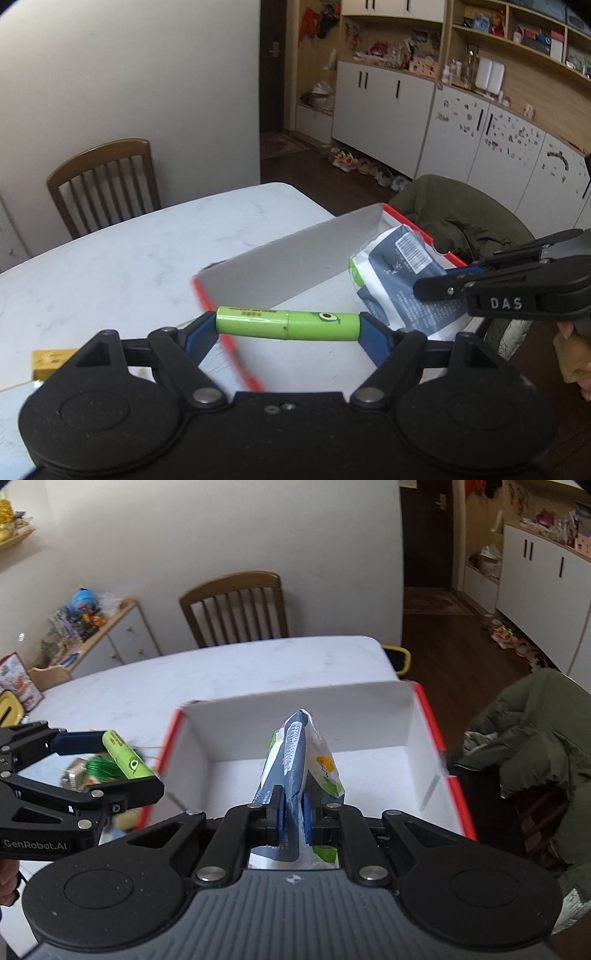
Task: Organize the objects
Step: 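Carry the battery and snack bag into the red shoebox with both grippers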
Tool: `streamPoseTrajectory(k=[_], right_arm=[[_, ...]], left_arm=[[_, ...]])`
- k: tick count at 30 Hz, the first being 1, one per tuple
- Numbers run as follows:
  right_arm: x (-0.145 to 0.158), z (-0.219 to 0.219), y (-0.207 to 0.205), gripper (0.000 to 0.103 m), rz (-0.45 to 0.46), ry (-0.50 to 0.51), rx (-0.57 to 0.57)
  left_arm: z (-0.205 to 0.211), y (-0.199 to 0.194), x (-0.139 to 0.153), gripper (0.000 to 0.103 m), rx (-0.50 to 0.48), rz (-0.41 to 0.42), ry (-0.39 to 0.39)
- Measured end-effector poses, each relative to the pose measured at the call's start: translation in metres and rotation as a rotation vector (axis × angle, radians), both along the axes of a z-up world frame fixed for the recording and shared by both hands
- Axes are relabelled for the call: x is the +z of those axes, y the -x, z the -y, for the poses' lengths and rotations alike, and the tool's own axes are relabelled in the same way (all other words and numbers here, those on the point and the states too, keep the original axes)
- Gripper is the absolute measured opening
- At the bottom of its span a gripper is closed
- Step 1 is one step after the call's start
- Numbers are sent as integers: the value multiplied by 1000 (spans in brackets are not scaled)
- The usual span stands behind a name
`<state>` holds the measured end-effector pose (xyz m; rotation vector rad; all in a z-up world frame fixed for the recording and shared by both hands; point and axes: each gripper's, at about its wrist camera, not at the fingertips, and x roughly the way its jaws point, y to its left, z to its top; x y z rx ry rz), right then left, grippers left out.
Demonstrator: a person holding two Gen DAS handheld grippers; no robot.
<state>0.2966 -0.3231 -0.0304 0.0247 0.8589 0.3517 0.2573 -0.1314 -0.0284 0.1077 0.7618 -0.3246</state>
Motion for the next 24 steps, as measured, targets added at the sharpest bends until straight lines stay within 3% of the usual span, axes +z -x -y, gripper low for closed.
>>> streamPoseTrajectory(k=[11, 24], right_arm=[[-44, 18, -30, 10, -47, 78, 10], [-77, 19, -48, 10, -122, 125, 48]], left_arm=[[44, -64, -43, 80, 17, -142, -19], [79, -118, -95, 80, 61, -261, -113]])
